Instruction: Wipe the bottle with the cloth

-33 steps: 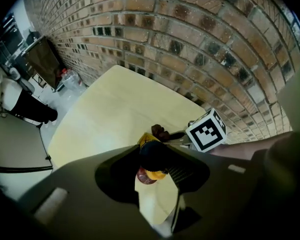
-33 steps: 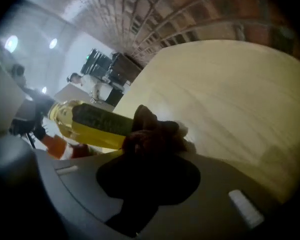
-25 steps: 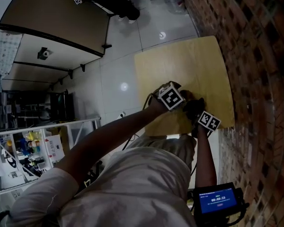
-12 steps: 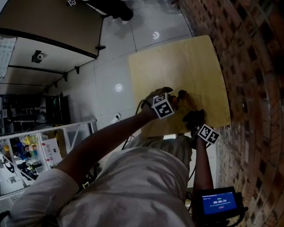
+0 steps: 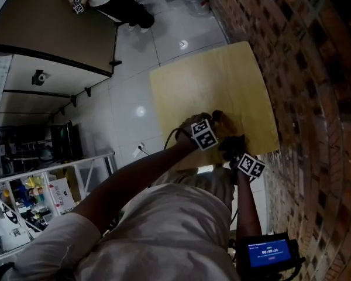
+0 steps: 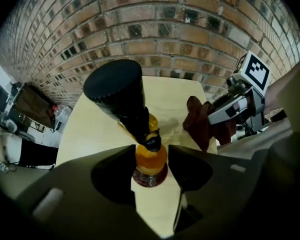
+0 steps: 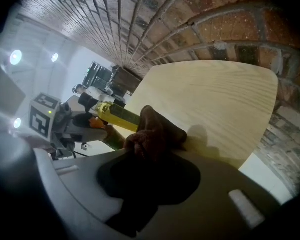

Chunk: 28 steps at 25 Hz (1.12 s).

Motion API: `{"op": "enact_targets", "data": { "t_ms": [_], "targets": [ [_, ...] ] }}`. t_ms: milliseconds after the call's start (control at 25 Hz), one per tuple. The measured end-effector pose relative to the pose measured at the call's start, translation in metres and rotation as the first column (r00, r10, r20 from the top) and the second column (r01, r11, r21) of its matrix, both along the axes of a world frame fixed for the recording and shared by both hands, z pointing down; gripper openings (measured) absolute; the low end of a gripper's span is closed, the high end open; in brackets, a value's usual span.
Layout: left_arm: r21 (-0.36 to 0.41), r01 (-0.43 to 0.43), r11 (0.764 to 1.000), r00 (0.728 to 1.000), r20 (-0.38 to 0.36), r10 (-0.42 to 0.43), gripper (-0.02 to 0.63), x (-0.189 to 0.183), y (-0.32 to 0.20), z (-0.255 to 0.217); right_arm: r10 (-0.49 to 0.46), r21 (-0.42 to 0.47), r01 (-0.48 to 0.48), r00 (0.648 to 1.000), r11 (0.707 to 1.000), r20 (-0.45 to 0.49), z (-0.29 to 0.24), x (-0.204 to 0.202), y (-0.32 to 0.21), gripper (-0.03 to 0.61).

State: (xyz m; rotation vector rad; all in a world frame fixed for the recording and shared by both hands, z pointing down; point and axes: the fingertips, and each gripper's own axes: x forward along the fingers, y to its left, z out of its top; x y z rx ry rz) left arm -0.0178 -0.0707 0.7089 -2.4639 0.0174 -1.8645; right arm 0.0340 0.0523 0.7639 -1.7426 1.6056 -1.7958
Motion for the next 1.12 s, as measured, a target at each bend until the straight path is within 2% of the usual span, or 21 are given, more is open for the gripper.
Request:
{"op": "enact_targets", "data": {
  "t_ms": [40, 80, 240, 480, 640, 800, 920, 1120],
  "targets": [
    [0.007, 0.009, 1.0, 1.0, -0.007, -0.009, 0.187, 0.001, -0.002, 0.0, -0.002, 0.001, 0.002, 1.0, 1.0, -0.002, -0.001, 0.0, 0.001, 0.078],
    [0.009, 0.014, 1.0, 1.0, -0.01, -0.013, 0.181, 0.001, -0.004, -0.001, -0.003, 0.002, 0.003, 1.0, 1.0, -0.004, -0.002, 0.0, 0.003, 0.078],
    [-0.018, 0.011, 1.0, 0.999, -0.032, -0.012, 0.175, 0.0, -0.006, -0.003, 0.003, -0.002, -0.003, 1.0, 1.0, -0.009, -0.003, 0.0, 0.01, 0.078],
    [-0.075, 0.108, 0.991, 0.981, -0.151, -0.118, 0.173, 0.005, -0.02, -0.01, -0.009, 0.001, 0.009, 1.0, 1.0, -0.02, -0.005, 0.001, 0.014, 0.078],
    [-0.118, 0.163, 0.98, 0.943, -0.272, -0.19, 0.173, 0.006, -0.024, -0.017, -0.026, 0.009, 0.027, 0.999, 1.0, -0.031, -0.013, 0.001, 0.011, 0.078],
    [-0.14, 0.194, 0.971, 0.881, -0.41, -0.236, 0.173, -0.003, -0.02, -0.021, -0.048, 0.061, 0.051, 0.998, 0.997, -0.046, -0.029, -0.001, -0.005, 0.078],
    [-0.147, 0.213, 0.966, 0.852, -0.456, -0.257, 0.176, -0.015, -0.011, -0.022, -0.092, 0.114, 0.099, 0.994, 0.989, -0.067, -0.046, -0.009, -0.02, 0.078],
    [-0.123, 0.203, 0.971, 0.868, -0.437, -0.237, 0.189, -0.028, 0.003, -0.019, -0.174, 0.172, 0.187, 0.981, 0.967, -0.086, -0.062, -0.03, -0.043, 0.078]
  ]
}}
